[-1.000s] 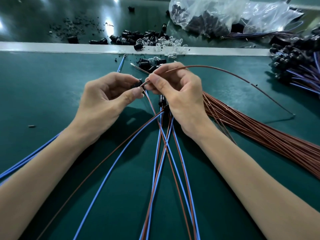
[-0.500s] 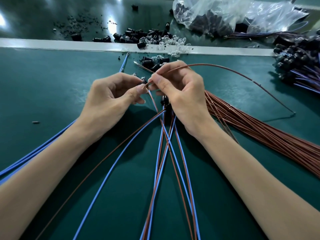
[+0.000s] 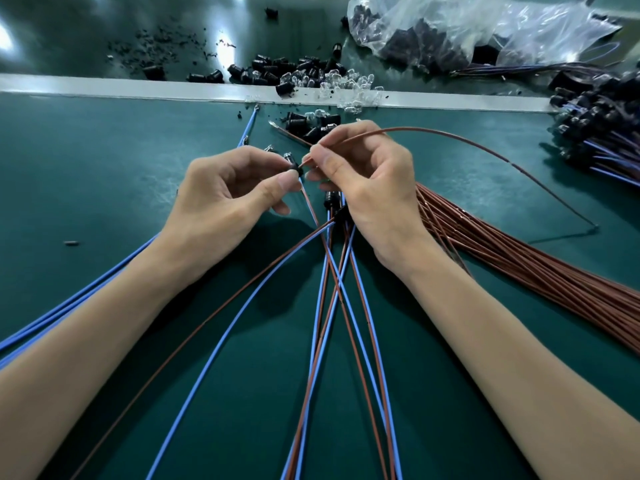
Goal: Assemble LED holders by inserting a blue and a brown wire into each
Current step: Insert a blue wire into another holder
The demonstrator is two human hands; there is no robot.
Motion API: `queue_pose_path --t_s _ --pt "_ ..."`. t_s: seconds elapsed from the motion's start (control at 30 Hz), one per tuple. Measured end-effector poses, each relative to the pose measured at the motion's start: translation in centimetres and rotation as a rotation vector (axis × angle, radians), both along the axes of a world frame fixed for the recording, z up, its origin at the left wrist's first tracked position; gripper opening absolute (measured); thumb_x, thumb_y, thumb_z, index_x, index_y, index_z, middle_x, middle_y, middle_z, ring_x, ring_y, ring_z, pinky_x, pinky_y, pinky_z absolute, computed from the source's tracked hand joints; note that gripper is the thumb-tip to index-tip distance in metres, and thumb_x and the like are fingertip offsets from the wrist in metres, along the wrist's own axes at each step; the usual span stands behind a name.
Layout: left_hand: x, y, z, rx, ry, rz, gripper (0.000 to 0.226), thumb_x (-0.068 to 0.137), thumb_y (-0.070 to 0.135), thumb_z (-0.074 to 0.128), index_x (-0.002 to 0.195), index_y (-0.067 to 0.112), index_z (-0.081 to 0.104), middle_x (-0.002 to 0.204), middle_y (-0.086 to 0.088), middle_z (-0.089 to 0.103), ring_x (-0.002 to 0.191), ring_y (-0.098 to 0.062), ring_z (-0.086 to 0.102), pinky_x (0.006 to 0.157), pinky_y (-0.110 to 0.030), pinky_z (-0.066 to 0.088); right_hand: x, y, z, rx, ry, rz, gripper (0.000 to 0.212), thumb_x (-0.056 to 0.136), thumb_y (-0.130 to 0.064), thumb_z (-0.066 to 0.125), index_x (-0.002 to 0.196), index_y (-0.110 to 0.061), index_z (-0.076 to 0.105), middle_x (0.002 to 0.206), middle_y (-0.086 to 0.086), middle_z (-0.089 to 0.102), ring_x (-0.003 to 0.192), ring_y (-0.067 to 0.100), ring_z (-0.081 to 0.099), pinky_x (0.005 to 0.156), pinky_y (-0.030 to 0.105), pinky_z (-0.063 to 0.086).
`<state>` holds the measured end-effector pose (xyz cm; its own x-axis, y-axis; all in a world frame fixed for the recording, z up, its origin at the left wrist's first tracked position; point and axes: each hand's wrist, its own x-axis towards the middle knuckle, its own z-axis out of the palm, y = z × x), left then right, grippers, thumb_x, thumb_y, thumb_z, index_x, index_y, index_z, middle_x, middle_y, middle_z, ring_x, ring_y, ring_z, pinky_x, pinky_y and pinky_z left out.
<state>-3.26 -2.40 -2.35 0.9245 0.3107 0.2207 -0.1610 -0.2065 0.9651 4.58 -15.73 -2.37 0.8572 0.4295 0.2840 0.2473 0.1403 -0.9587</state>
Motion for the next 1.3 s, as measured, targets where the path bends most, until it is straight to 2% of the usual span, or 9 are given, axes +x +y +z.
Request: queue_pose_path --t_s 0.17,0.37,0.5,0.7,0.87,1.03,1.2,1.3 --pt "-0.05 -0.02 0.08 -0.001 0.007 0.006 0.017 0.076 0.024 0.066 0.089 0.013 0.065 0.074 0.012 0.072 0.061 -0.003 0.065 0.063 -0.012 0.049 -0.06 0.02 -0.03 -0.037 -0.024 0.034 0.019 0.084 -0.002 0.068 0.079 -0.019 0.062 0.073 0.000 0.068 0.063 0.006 0.065 0.060 0.016 0.050" --pt "-0.06 -0.05 0.08 0.020 0.021 0.010 0.015 0.074 0.025 0.067 0.087 0.016 0.065 0.073 0.011 0.072 0.059 -0.004 0.064 0.063 -0.013 0.050 0.04 0.06 -0.05 -0.069 -0.054 -0.023 0.015 0.083 -0.012 0.072 0.075 -0.022 0.064 0.071 -0.005 0.065 0.064 0.002 0.060 0.058 0.018 0.049" --pt "-0.10 -0.06 0.01 0.075 0.034 0.024 0.017 0.074 0.028 0.067 0.088 0.017 0.065 0.079 0.003 0.072 0.060 -0.007 0.066 0.064 -0.015 0.052 0.04 0.08 -0.05 -0.064 -0.033 -0.033 0.013 0.082 -0.017 0.073 0.074 -0.023 0.064 0.066 -0.009 0.066 0.061 0.002 0.060 0.057 0.017 0.048" --pt "-0.09 0.01 -0.13 0.136 0.052 0.045 0.016 0.074 0.033 0.067 0.087 0.022 0.066 0.083 -0.007 0.071 0.062 -0.007 0.067 0.066 -0.018 0.053 0.02 0.11 -0.18 -0.045 0.004 -0.030 0.013 0.082 -0.019 0.073 0.074 -0.022 0.064 0.067 -0.004 0.069 0.057 0.004 0.060 0.056 0.016 0.047" --pt "-0.15 -0.02 -0.13 0.193 0.047 0.031 0.012 0.076 0.031 0.067 0.087 0.025 0.066 0.081 0.004 0.071 0.061 -0.004 0.066 0.065 -0.017 0.052 0.06 0.05 -0.23 -0.081 -0.027 -0.041 0.013 0.081 -0.021 0.074 0.072 -0.023 0.064 0.066 -0.006 0.067 0.058 0.004 0.059 0.058 0.021 0.048" --pt "-0.18 -0.13 -0.05 0.185 0.033 0.040 0.012 0.076 0.028 0.068 0.087 0.023 0.066 0.081 0.001 0.070 0.061 -0.004 0.066 0.066 -0.020 0.053 0.08 0.23 -0.21 -0.164 -0.114 -0.094 0.016 0.080 -0.028 0.074 0.070 -0.027 0.062 0.062 -0.013 0.062 0.061 0.007 0.057 0.063 0.037 0.052" --pt "-0.37 -0.30 0.13 0.170 0.022 0.015 0.014 0.076 0.029 0.067 0.088 0.022 0.066 0.083 -0.002 0.071 0.060 -0.006 0.066 0.066 -0.024 0.054 -0.01 0.17 -0.11 -0.188 -0.124 -0.121 0.018 0.081 -0.029 0.074 0.069 -0.029 0.060 0.061 -0.016 0.060 0.061 0.005 0.056 0.063 0.034 0.051" --pt "-0.35 -0.32 0.21 0.147 0.006 -0.004 0.013 0.076 0.029 0.066 0.088 0.022 0.065 0.082 0.001 0.071 0.060 -0.004 0.064 0.063 -0.016 0.052 -0.09 0.14 -0.05 -0.186 -0.111 -0.138 0.018 0.082 -0.030 0.073 0.071 -0.027 0.059 0.063 -0.012 0.061 0.062 0.009 0.059 0.064 0.033 0.051"
